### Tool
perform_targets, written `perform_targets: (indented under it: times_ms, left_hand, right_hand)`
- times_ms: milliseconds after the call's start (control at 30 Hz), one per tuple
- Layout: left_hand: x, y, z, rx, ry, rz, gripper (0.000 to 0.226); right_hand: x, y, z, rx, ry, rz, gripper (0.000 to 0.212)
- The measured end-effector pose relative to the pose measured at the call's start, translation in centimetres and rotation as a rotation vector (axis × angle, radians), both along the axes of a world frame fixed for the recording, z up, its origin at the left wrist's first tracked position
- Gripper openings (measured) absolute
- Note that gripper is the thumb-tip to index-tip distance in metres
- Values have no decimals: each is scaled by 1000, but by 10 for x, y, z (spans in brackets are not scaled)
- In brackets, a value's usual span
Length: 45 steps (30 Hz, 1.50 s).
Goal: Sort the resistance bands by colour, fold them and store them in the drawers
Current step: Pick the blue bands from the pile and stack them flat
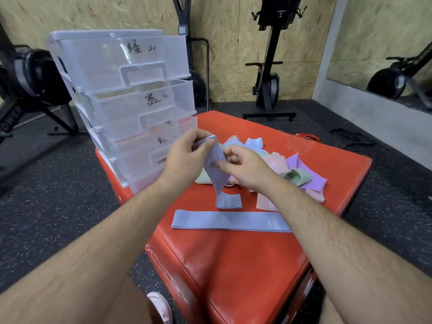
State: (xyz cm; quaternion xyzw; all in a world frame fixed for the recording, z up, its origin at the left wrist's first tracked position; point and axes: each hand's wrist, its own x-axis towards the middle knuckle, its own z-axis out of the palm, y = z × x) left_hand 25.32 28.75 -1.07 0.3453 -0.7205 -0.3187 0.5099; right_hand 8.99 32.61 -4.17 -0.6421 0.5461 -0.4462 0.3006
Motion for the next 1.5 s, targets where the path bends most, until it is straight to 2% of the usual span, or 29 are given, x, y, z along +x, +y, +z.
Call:
perform_targets:
  times_ms: [100, 200, 367, 533, 667, 767, 833, 1033, 1333, 1433, 1500]
  left_hand:
    - [7, -5, 4, 6, 78, 91, 9]
    - [17, -12, 5, 35, 149, 151, 8]
    - [36, -27, -2, 182, 212, 147, 8]
    - [55, -40, -15, 292, 198, 222, 8]
    - [68, -47, -40, 444, 18, 185, 14]
    - [78, -43, -58, 495, -174, 171, 16]
    - [83, -37, -69, 495, -288, 173, 18]
    - [87, -28, -99, 382, -560, 109, 17]
    - [79, -27, -116, 194, -889, 94, 18]
    - [81, -27, -115, 110, -918, -46, 28]
    - [83, -21, -113, 149, -911, -211, 41]
  right_hand:
    - [-8, -4, -8, 43, 147, -12, 35]
    - [-23, 2, -12, 131, 256, 35, 25]
    - [-54, 16, -6, 227, 512, -43, 27]
    - [-86, 37, 2, 306, 515, -122, 28]
    - [-105, 50, -1, 371, 521, -140, 3]
    - [-114, 57, -14, 432, 409, -130, 19]
    - [-116, 61, -25, 458, 408, -132, 21]
    - [-109, 68, -43, 401, 650, -119, 21]
    - [-104, 74, -55, 358, 860, -101, 23]
    - [-102, 76, -54, 348, 911, -69, 28]
    - [-101, 79, -52, 369, 927, -39, 34]
